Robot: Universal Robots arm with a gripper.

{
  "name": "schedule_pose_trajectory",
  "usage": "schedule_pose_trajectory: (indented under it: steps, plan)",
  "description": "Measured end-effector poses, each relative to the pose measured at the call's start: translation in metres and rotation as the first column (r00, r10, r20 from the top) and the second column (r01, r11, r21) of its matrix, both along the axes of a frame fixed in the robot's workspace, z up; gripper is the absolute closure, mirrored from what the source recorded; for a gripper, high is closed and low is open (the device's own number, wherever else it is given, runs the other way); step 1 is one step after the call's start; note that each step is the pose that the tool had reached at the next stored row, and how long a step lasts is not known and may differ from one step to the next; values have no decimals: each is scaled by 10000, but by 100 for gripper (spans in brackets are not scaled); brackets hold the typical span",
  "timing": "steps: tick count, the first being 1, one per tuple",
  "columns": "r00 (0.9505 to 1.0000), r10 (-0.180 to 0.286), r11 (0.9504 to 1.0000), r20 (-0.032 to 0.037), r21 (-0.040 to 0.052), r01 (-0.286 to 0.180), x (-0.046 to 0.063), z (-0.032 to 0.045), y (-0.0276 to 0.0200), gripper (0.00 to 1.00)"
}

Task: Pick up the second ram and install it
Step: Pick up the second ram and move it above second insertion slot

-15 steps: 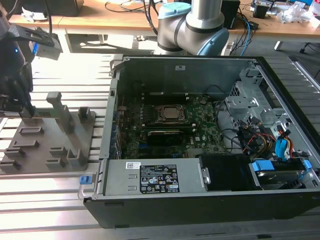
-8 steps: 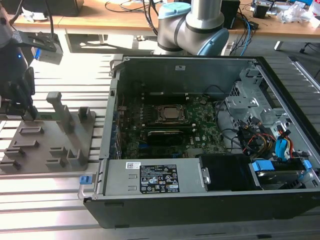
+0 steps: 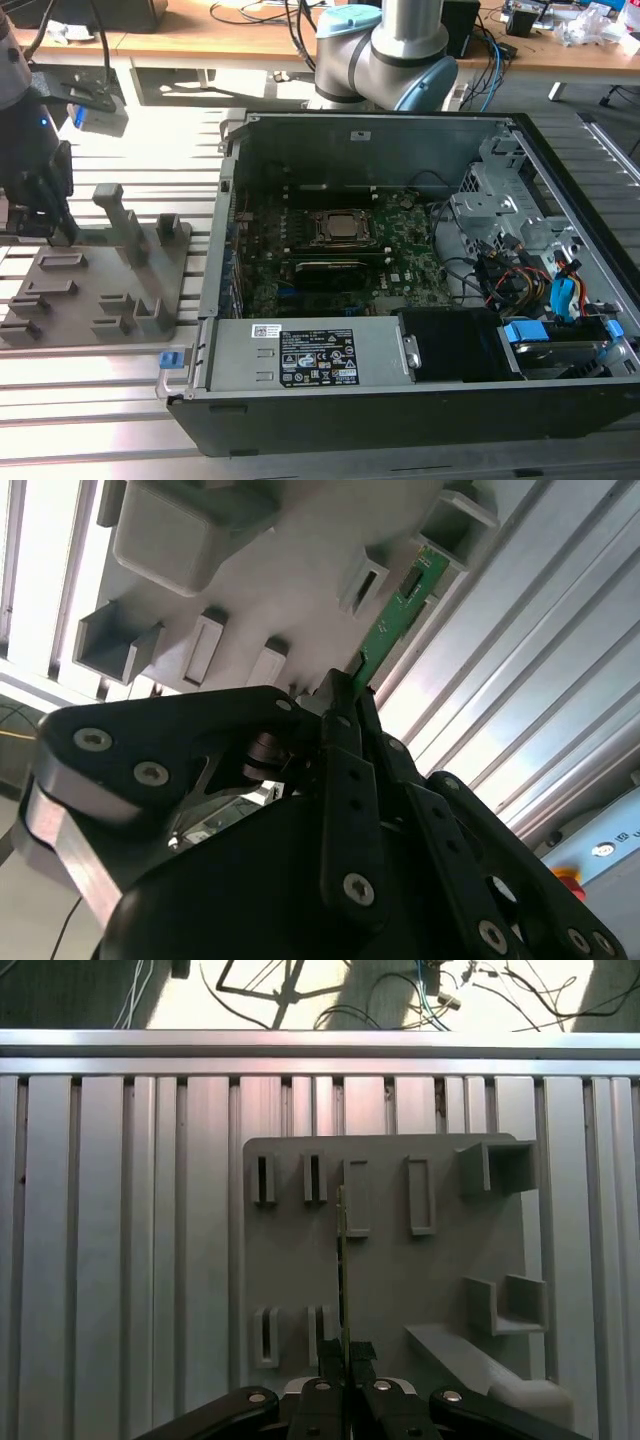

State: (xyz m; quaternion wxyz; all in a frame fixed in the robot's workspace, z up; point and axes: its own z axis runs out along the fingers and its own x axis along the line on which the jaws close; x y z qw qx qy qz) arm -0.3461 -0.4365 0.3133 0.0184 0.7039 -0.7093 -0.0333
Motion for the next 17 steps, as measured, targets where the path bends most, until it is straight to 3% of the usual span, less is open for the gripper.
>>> schedule_pose_trajectory:
  steps: [17]
  plan:
    - [10000, 2, 10000, -9, 27, -2, 4, -211, 6, 86]
